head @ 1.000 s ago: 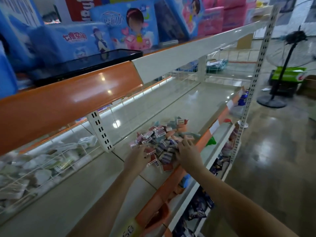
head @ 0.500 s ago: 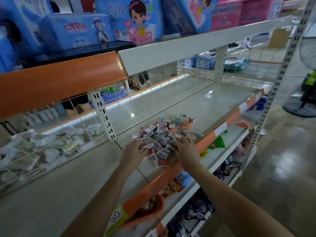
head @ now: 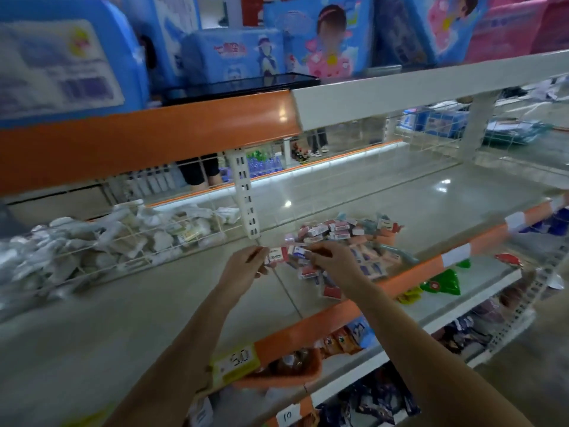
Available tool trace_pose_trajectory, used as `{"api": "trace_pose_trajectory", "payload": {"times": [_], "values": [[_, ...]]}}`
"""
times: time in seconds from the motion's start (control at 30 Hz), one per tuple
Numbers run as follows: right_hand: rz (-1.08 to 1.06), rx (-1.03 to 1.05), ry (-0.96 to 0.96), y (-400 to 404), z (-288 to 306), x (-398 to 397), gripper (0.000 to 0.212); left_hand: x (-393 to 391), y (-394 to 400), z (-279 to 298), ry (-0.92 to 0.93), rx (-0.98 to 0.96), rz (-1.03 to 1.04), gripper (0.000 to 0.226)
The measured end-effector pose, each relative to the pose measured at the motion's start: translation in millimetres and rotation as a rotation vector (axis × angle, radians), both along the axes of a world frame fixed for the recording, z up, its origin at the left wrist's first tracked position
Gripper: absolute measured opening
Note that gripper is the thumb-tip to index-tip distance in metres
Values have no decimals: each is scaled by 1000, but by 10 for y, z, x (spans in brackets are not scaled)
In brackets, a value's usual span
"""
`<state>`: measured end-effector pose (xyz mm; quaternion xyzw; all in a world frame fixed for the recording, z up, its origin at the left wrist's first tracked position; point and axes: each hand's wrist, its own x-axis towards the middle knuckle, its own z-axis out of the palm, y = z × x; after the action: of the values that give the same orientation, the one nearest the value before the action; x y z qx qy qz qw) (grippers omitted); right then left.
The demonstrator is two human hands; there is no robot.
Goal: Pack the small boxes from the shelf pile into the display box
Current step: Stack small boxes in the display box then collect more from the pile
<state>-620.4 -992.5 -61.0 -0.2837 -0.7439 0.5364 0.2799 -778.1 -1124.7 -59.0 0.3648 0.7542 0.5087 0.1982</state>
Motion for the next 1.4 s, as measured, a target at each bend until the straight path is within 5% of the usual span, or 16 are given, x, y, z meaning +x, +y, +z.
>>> {"api": "trace_pose_trajectory", "payload": {"times": [0.23, 0.73, 1.0, 1.4], "values": [[193, -358, 180, -867, 27, -740, 15, -389, -1160, 158, -49, 64, 214, 20], [552, -632, 203, -3750, 216, -2266, 11, -1358, -4523, 278, 110, 60, 593, 27], [701, -488, 84, -4760, 265, -2777, 13, -1734, -5689, 145, 130, 1, 658, 26], [857, -18, -306, -5146, 192, -3256, 7, -2109, -6096, 62, 112, -61, 561, 23]]}}
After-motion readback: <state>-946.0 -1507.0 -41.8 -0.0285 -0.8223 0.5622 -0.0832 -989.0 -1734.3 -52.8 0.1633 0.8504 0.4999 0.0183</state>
